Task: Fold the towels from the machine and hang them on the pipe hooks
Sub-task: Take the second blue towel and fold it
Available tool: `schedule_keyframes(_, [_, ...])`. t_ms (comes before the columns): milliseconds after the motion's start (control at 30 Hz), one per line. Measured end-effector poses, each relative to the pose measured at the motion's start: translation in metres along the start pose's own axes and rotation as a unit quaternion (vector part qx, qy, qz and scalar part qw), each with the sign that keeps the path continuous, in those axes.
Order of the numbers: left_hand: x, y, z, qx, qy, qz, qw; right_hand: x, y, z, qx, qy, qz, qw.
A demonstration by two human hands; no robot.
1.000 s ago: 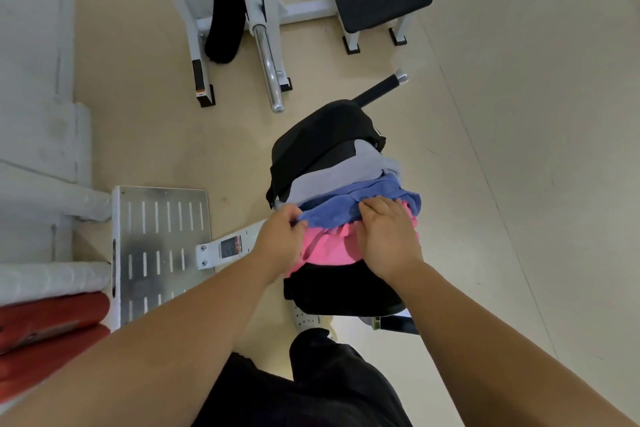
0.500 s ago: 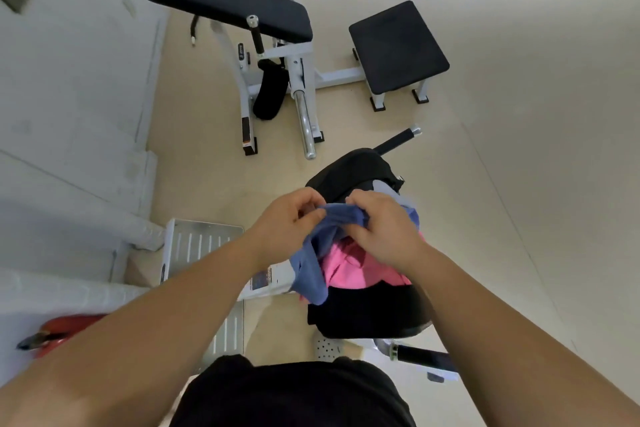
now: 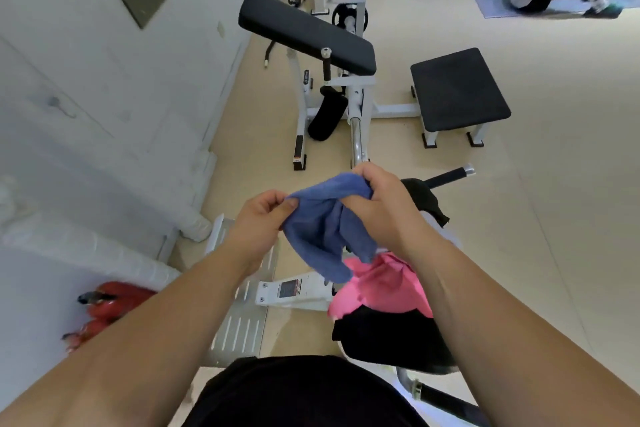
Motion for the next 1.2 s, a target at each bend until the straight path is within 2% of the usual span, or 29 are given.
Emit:
schedule_keyframes(67, [0.003, -0.034, 0.009, -0.013, 0.019, 0.048, 0.999, -0.006, 0.019, -0.002, 0.023, 0.006, -0.061, 0.998])
schedule_keyframes(167, [0.014, -0.082, 0.029, -0.019, 0.056, 0.114, 0.992, -0.011, 0.058, -0.014, -0.010, -0.016, -0.142, 0.990])
schedule_keyframes(267, [0.030, -0.122, 0.049, -0.087, 0.096, 0.154, 0.979, -0.017, 0.105, -0.033, -0.009, -0.066, -0.180, 0.981])
schedule_keyframes(433, [0.059, -0.189, 0.061, -0.108, 0.114, 0.205, 0.966, -0.026, 0.173, -0.060, -0.024, -0.104, -0.245, 0.964])
schedule_keyframes(533, [0.066, -0.241, 0.044, -0.111, 0.095, 0.269, 0.952, -0.030, 0.205, -0.068, 0.001, -0.105, -0.280, 0.954])
schedule_keyframes(700, [0.072, -0.328, -0.010, -0.055, 0.020, 0.388, 0.920, -0.034, 0.255, -0.070, 0.101, -0.111, -0.321, 0.935])
schedule_keyframes(833, [0.079, -0.403, -0.069, -0.050, -0.066, 0.452, 0.888, -0.037, 0.293, -0.059, 0.226, -0.137, -0.298, 0.917])
schedule_keyframes(933, [0.087, -0.452, -0.111, -0.084, -0.135, 0.448, 0.880, -0.042, 0.311, -0.044, 0.277, -0.092, -0.289, 0.912])
schedule_keyframes(1000, [0.091, -0.473, -0.136, -0.120, -0.189, 0.410, 0.884, -0.043, 0.319, -0.046, 0.268, -0.037, -0.257, 0.928])
schedule_keyframes(1067, [0.093, -0.479, -0.155, -0.101, -0.222, 0.360, 0.901, -0.041, 0.333, -0.057, 0.175, 0.024, -0.221, 0.959])
schedule_keyframes(1133, [0.091, -0.478, -0.169, -0.037, -0.229, 0.306, 0.923, -0.036, 0.352, -0.077, 0.087, 0.060, -0.183, 0.978])
schedule_keyframes(1200, [0.087, -0.476, -0.165, -0.033, -0.192, 0.264, 0.945, -0.028, 0.378, -0.099, 0.056, 0.067, -0.172, 0.981])
Point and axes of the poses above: each hand's wrist, its own x-axis away from the middle knuckle, its own y-axis out of the palm, z = x × y, the point moved 6 cm from there along -x, towards the middle knuckle, and after that the axes turned 2 degrees about z, right-handed, at the moved point
